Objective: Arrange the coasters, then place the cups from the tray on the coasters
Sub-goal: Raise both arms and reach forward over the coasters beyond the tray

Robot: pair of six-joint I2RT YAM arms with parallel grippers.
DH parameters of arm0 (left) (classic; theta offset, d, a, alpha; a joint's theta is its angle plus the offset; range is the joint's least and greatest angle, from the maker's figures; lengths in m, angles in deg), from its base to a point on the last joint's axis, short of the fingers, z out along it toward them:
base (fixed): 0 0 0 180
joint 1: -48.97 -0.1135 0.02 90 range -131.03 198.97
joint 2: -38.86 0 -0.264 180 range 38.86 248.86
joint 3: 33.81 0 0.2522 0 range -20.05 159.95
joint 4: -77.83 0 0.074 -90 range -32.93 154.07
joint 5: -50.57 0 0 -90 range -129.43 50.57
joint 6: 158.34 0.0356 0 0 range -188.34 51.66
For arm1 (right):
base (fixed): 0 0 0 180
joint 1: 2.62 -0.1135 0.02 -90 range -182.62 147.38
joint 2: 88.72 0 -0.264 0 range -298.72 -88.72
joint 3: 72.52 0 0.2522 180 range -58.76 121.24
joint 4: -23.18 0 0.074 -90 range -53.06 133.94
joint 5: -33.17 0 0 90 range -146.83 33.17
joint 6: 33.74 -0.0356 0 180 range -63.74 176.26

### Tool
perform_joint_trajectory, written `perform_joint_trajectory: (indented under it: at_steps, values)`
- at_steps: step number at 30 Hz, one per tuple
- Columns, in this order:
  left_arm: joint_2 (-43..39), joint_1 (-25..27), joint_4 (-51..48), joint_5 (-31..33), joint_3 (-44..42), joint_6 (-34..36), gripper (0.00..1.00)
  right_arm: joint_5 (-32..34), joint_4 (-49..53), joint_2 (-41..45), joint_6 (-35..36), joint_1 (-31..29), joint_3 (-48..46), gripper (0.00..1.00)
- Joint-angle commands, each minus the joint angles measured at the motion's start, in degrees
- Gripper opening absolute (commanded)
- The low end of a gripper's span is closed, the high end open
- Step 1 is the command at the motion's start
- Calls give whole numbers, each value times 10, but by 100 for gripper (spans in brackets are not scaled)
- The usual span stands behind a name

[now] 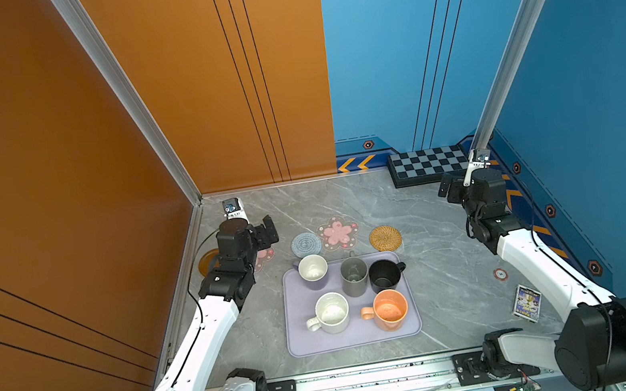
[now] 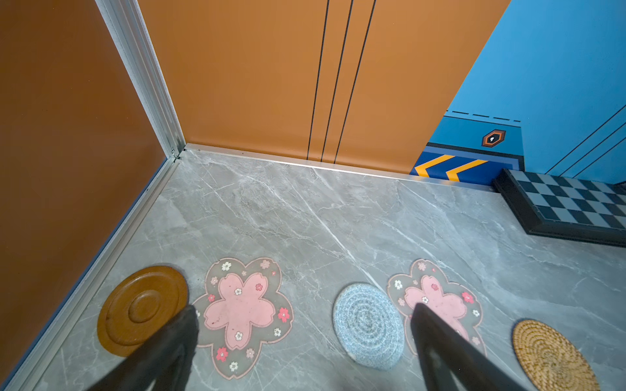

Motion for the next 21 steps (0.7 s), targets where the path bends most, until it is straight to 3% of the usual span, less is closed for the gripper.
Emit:
perform_joint_trajectory:
  at_steps: [1,9,21]
  values:
    - [10,7,-37,-8,7,-26,98,16,49,15,-16,-13,23,100]
    - [49,6,-91,69,43,-35,98,-4,84,-11,6,-60,36,100]
    - [93,8,-125,66,88,-94,98,-7,120,-111,59,-164,52,100]
